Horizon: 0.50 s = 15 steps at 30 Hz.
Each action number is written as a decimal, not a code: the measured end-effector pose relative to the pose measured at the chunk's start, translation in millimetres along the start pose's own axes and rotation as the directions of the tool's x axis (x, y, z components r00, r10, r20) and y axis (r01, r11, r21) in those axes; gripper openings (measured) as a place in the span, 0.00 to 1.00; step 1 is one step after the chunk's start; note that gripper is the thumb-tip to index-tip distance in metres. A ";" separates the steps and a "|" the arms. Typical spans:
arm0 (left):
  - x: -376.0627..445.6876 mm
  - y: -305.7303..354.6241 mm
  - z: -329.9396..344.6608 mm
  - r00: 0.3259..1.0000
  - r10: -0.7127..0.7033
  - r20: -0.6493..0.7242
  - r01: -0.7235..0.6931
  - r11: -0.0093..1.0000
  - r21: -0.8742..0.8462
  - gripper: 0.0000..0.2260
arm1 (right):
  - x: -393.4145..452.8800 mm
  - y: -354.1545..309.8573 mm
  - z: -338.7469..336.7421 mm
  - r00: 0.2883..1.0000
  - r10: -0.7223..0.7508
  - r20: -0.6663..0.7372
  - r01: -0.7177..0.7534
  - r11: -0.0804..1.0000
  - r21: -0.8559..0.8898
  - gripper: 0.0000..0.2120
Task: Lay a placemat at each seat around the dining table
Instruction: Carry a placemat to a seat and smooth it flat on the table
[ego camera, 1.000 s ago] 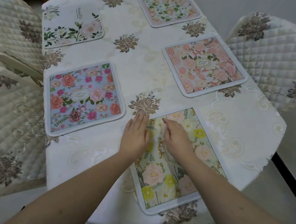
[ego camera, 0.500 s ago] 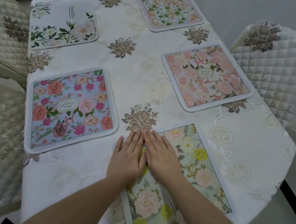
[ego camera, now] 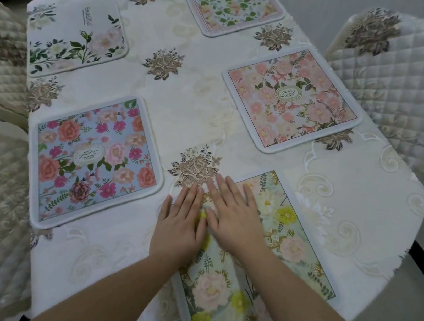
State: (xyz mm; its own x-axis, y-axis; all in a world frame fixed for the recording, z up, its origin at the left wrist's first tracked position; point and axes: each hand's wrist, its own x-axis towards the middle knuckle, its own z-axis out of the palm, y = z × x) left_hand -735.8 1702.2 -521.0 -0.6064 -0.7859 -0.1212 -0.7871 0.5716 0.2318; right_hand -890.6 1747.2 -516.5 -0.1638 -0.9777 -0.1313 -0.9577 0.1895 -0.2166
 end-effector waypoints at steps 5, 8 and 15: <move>-0.8 1.0 -3.3 1.000 0.006 0.017 -0.006 1.000 0.015 0.28 | 7.5 19.0 -5.4 0.998 0.067 0.001 -0.067 0.998 -0.011 0.30; -0.9 1.5 -4.6 1.000 0.002 0.029 -0.003 1.000 0.012 0.28 | 7.1 33.9 -7.4 0.993 0.118 -0.020 -0.118 0.993 -0.018 0.31; -2.3 0.8 -5.8 1.000 0.014 0.025 -0.013 1.000 -0.013 0.28 | -5.8 66.1 -12.0 0.973 0.225 -0.055 -0.224 0.974 0.025 0.33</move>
State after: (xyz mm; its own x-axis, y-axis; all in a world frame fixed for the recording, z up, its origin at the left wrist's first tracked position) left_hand -734.4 1703.1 -514.9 -0.6197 -0.7719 -0.1416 -0.7773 0.5789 0.2464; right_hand -955.8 1764.4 -518.5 -0.3881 -0.9134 -0.1232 -0.8904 0.4060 -0.2058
